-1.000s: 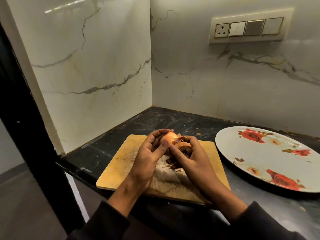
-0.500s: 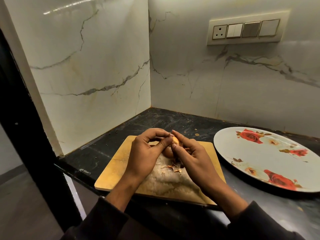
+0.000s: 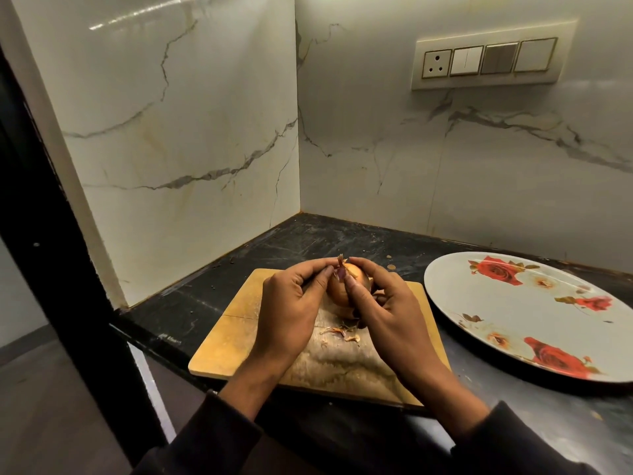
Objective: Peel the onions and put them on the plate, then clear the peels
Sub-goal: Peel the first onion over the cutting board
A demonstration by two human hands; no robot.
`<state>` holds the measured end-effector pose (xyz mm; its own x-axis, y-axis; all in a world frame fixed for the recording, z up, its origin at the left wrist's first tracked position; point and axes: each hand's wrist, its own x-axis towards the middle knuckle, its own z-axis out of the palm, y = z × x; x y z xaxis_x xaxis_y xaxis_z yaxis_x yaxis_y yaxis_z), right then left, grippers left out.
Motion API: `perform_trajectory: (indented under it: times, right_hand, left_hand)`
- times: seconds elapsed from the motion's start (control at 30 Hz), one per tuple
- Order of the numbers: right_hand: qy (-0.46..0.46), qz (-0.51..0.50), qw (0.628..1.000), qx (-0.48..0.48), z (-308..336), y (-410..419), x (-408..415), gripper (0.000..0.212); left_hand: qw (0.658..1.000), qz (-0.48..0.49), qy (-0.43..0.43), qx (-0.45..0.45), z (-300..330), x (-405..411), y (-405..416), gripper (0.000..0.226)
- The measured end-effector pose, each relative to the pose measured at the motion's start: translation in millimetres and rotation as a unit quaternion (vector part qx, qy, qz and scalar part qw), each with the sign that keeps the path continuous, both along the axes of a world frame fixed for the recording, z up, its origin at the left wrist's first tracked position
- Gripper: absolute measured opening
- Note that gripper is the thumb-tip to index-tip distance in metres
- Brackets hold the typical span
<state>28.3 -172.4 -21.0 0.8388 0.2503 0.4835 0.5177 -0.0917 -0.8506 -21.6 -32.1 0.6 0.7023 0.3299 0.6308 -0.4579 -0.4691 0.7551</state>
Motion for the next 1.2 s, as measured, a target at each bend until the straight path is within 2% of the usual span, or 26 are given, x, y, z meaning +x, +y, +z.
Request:
perform_trajectory:
  times: [0.13, 0.3, 0.47, 0.6, 0.87, 0.93, 1.03, 1.1, 1.13, 1.17, 1.2]
  right_hand:
    - [-0.001, -0.003, 1.0, 0.005, -0.2, 0.7, -2.7, 0.054]
    - [0.012, 0.017, 1.0, -0.009, -0.7, 1.5, -5.3, 0.041]
    - [0.061, 0.096, 0.993, 0.006, 2.8, 3.1, -13.4, 0.041]
    - [0.088, 0.117, 0.988, 0.041, 3.3, 3.4, -13.9, 0.041]
    - [0.17, 0.165, 0.966, 0.107, 5.1, 1.1, -13.4, 0.044]
    - [0.18, 0.169, 0.962, 0.116, 4.8, 1.3, -13.1, 0.045]
    - [0.199, 0.178, 0.954, 0.137, 4.2, 0.9, -11.4, 0.046]
    - [0.196, 0.183, 0.954, 0.138, 2.1, 0.7, -9.3, 0.042]
    - [0.194, 0.185, 0.954, 0.136, 1.6, 0.9, -9.1, 0.04]
    - [0.194, 0.184, 0.954, 0.133, 1.6, 1.2, -9.6, 0.039]
    - [0.191, 0.179, 0.957, 0.128, 1.2, 1.0, -9.6, 0.038]
  left_hand:
    - [1.0, 0.003, -0.004, -0.016, 1.2, -2.4, -2.0, 0.023]
    - [0.997, 0.008, 0.005, -0.08, -0.8, 0.5, -0.5, 0.016]
    - [0.999, 0.046, -0.002, -0.004, -3.1, 0.3, -6.0, 0.016]
    - [0.998, 0.06, 0.019, -0.027, -5.9, 6.6, -6.4, 0.015]
    - [0.966, -0.049, 0.062, -0.245, -3.1, 8.6, -7.8, 0.021]
    - [0.94, -0.088, 0.068, -0.323, -0.6, 7.2, -8.6, 0.023]
    - [0.868, -0.145, 0.062, -0.471, 3.8, 6.4, -5.6, 0.019]
    - [0.839, -0.156, 0.055, -0.518, 6.2, 5.2, -1.8, 0.016]
    - [0.836, -0.151, 0.053, -0.525, 6.4, 5.0, 0.1, 0.017]
    - [0.847, -0.13, 0.056, -0.512, 4.5, 5.3, 2.1, 0.018]
    - [0.873, -0.095, 0.067, -0.474, 1.1, 6.3, 4.3, 0.017]
